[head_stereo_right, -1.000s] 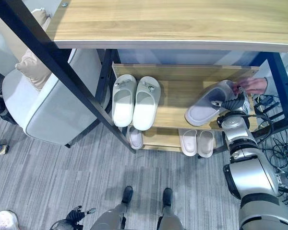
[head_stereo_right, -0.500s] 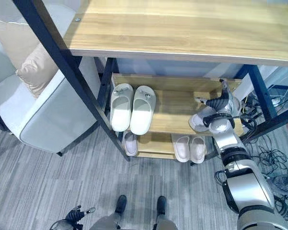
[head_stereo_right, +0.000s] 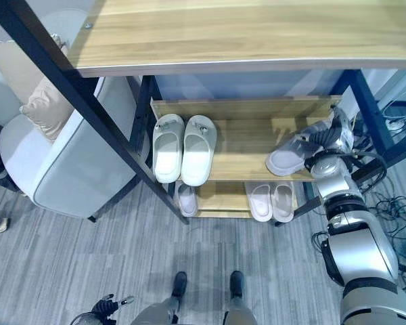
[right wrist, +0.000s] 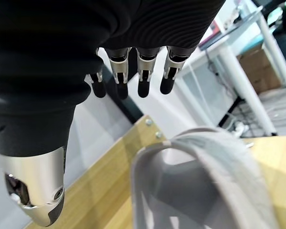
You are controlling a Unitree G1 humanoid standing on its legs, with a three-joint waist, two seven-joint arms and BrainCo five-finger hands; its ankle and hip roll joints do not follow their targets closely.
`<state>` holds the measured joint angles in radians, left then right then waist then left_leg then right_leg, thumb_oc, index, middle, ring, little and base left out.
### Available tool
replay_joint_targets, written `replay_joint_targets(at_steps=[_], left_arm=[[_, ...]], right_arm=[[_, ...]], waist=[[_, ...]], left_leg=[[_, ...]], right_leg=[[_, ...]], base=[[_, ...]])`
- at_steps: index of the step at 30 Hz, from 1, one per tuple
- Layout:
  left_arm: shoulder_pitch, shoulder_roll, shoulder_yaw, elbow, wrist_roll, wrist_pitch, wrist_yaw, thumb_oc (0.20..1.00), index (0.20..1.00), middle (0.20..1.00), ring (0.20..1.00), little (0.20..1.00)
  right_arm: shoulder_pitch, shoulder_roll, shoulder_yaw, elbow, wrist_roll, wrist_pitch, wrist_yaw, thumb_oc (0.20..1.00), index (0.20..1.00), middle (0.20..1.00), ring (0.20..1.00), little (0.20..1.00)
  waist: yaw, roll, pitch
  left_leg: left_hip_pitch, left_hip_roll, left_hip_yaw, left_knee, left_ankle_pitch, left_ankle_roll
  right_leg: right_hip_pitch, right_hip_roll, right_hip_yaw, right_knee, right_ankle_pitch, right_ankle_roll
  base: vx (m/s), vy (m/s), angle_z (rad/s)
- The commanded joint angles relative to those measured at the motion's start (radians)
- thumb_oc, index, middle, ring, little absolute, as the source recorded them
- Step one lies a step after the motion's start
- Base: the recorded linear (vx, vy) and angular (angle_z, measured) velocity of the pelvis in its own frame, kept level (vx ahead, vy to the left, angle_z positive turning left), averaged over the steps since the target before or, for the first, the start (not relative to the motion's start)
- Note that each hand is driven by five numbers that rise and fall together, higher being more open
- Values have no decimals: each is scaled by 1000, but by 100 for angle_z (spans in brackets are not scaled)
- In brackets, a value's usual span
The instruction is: Arrange the slippers neatly on the shoe rack.
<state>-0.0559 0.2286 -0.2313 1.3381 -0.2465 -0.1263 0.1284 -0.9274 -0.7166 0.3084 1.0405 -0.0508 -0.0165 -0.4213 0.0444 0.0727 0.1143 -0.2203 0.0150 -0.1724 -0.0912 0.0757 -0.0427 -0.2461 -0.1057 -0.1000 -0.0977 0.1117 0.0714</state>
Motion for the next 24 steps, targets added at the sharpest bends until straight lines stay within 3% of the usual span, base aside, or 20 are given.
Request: replay_joint_targets(at_steps=[1, 9, 21, 22, 23, 24], left_arm=[[-60, 40, 1, 72, -18, -18, -8, 1000, 1000, 1000, 1000, 1000], [-79, 68, -29, 39, -59, -39, -10, 1000, 1000, 1000, 1000, 1000], [-76, 80, -44, 29, -65, -53, -5, 1000, 1000, 1000, 1000, 1000], [-81, 83, -44, 28, -72, -53, -6, 1000, 1000, 1000, 1000, 1000], [-84, 82, -48, 28, -68, -54, -6, 1000, 1000, 1000, 1000, 1000], [-86, 81, -56, 25, -61, -56, -2, 1000, 1000, 1000, 1000, 1000]], right_arm=[[-42, -27, 16, 7, 24, -14, -14, 1000, 1000, 1000, 1000, 1000], [-118, -27, 59, 181, 98, -27, 11, 1000, 1000, 1000, 1000, 1000], [-191, -50, 121, 233, 55, -24, -24, 1000, 1000, 1000, 1000, 1000], [-193, -33, 140, 226, 26, -17, -20, 501, 501, 501, 501, 501], [-197, -31, 148, 240, 15, -15, -20, 200, 200, 200, 200, 200], [-196, -25, 157, 254, -1, -12, -21, 200, 200, 200, 200, 200]], waist=[[-4, -64, 36], [1, -55, 57], [17, -63, 69], [18, -67, 74], [19, -69, 74], [22, -74, 74]], left_leg=[[10, -18, 4, 4, -77, -7], [-32, -18, 3, 4, -63, -15], [-76, -22, -6, 4, -53, -19], [-79, -22, -8, 4, -55, -19], [-81, -24, -8, 4, -54, -19], [-88, -25, -10, 4, -53, -20]], right_leg=[[71, -19, -63, 10, -113, 41], [31, -12, -58, 10, -113, 41], [-5, -12, -63, 10, -112, 49], [-6, -12, -64, 10, -112, 49], [-7, -13, -67, 10, -112, 51], [-10, -14, -72, 10, -110, 52]], base=[[22, -29, -5], [33, -41, -3], [0, 0, 0], [0, 0, 0], [30, 5, 2], [0, 0, 0]])
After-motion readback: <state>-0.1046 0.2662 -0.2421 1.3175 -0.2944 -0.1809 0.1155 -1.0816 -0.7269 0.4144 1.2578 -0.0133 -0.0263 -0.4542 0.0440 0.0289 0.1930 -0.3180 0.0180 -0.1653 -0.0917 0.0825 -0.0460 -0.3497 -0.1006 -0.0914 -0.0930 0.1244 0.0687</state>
